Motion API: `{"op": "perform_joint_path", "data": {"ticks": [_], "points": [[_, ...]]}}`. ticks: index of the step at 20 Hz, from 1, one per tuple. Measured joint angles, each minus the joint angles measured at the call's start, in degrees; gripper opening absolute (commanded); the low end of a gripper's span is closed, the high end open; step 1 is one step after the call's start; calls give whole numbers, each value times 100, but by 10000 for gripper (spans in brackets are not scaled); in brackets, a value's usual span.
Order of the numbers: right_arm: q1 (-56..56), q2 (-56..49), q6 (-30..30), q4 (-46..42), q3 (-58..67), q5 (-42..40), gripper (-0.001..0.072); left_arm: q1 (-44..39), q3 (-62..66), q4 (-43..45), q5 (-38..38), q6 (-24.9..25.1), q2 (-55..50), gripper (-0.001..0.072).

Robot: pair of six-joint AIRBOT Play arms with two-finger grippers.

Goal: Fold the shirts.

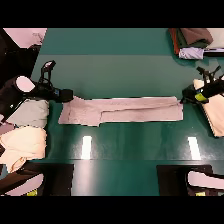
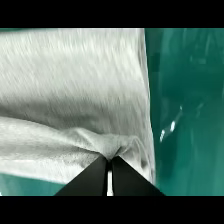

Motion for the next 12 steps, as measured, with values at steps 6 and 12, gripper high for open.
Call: {"op": "perform_joint_path", "data": {"ticks": [6,12], "points": [[-428,-815,-219,953,951,186,559,0,382,20,114,-116,-129,518],[-1075,-949,-785,1198,356,769,559,-2,599,-33,-472,-118,-149,25]]}}
